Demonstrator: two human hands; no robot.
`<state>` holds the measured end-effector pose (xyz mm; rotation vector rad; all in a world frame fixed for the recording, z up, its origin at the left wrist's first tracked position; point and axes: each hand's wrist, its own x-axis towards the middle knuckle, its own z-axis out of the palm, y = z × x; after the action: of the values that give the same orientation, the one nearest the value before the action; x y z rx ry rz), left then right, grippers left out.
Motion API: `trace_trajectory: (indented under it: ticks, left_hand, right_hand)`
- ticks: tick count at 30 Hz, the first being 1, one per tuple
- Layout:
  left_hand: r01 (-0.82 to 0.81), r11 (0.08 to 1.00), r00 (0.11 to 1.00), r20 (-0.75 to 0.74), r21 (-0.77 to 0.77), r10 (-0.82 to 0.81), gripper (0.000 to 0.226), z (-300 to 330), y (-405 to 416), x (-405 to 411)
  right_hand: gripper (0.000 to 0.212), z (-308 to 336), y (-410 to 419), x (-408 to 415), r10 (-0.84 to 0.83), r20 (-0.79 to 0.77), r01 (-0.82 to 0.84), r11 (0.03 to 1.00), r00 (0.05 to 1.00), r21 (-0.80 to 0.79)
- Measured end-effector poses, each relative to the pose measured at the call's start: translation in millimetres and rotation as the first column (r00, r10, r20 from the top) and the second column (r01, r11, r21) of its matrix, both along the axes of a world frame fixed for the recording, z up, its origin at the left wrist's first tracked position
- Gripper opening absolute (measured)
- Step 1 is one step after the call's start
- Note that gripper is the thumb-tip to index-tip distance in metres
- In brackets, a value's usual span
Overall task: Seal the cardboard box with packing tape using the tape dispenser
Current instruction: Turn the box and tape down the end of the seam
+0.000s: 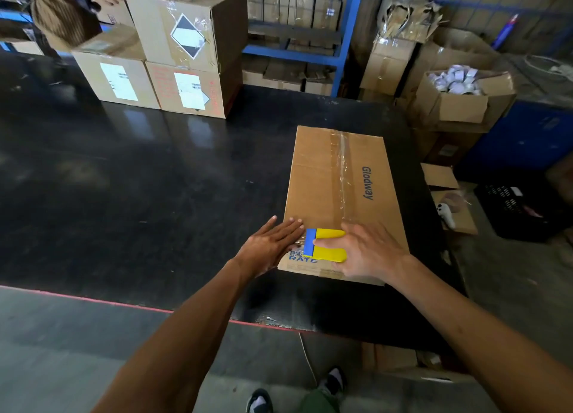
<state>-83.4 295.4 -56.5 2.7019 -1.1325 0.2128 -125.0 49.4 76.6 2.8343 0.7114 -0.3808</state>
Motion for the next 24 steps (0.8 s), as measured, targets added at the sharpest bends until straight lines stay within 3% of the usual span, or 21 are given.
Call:
trace_trajectory:
  ticks: [8, 14, 19, 24]
  left_hand:
    - [0.005, 1.0, 0.999, 0.043, -0.006, -0.004, 0.062, -3.0, 1.8, 0.5]
    - [0.062, 0.994, 0.988, 0.133, 0.091, -0.074, 0.061, -3.0, -0.9, 2.5]
    - [0.106, 0.992, 0.969, 0.216, 0.073, -0.119, 0.059, 17.1, -61.4, 3.4]
    - [0.145, 0.969, 0.969, 0.172, 0.198, -0.18, 0.062, 7.4, -98.1, 18.7]
  right_hand:
    - [0.056, 9.5, -81.5, -16.6, -0.082, 0.02, 0.083, 0.993, 0.996, -0.078]
    - [0.055, 7.8, -84.2, -15.3, -0.055, 0.009, 0.055, 0.995, 0.998, -0.086]
    - [0.053, 9.4, -83.8, -10.8, -0.051, -0.013, 0.049, 0.995, 0.999, -0.082]
    - [0.052, 8.8, -87.6, -8.3, -0.043, 0.006, 0.043, 0.998, 0.999, -0.039]
